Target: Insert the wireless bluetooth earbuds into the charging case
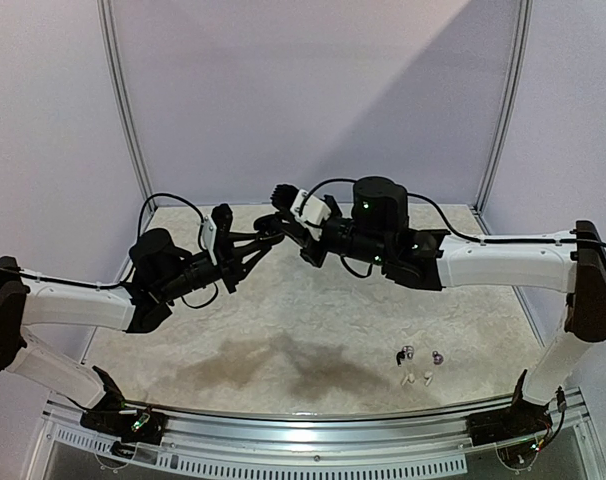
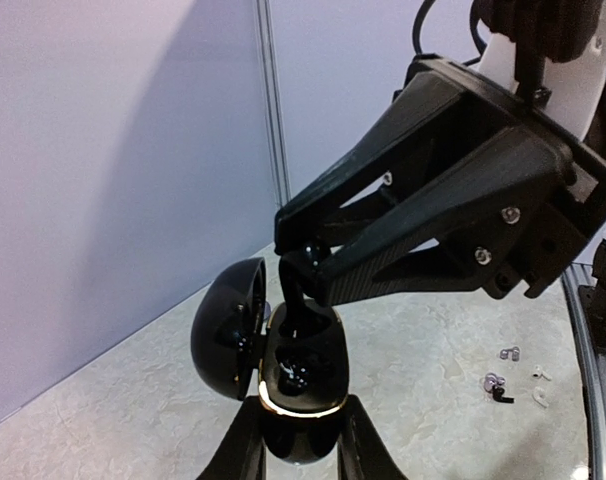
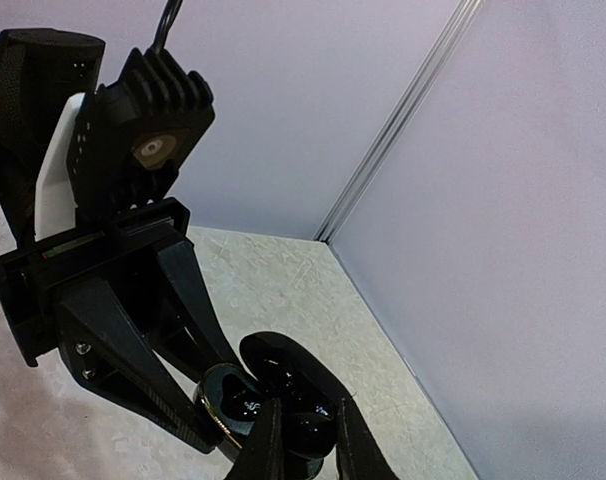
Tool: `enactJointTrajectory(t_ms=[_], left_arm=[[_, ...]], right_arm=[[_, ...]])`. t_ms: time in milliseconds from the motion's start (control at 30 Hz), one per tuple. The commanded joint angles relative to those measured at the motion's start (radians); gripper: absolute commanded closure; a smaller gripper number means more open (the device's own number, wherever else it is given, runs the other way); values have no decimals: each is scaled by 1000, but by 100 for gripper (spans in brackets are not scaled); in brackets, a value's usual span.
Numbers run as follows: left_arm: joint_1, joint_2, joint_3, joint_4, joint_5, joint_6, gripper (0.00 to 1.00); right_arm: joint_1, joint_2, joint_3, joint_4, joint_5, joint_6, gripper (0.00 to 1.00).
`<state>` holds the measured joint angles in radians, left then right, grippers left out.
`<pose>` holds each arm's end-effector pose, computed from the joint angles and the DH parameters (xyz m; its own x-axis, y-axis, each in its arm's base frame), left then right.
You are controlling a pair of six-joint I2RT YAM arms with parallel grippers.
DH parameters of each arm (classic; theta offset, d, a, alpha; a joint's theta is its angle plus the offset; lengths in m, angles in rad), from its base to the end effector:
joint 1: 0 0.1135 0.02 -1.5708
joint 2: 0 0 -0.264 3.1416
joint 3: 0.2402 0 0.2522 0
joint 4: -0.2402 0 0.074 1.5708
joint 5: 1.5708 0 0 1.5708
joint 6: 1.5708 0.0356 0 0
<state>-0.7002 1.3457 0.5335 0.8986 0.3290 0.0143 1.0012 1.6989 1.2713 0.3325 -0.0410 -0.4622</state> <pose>0.2070 -0.1895 0.2436 0.0782 -0.0482 -0.9958 0.8549 0.5170 0.0421 0.2202 0.3465 0.3179 0.3392 -0.2965 -0.8928 -0.7957 0.4159 -0.4404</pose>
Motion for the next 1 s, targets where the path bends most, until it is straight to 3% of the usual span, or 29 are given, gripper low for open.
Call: enactJointTrajectory(t_ms=[0,967], left_arm=[[-15,-18,-7,42,44,5,100],[-12,-15,0,40,35,-10,100]], right_arm=[[-4,36,20,-65,16,-11,85],[-3,33,40,-113,27,-7,75]])
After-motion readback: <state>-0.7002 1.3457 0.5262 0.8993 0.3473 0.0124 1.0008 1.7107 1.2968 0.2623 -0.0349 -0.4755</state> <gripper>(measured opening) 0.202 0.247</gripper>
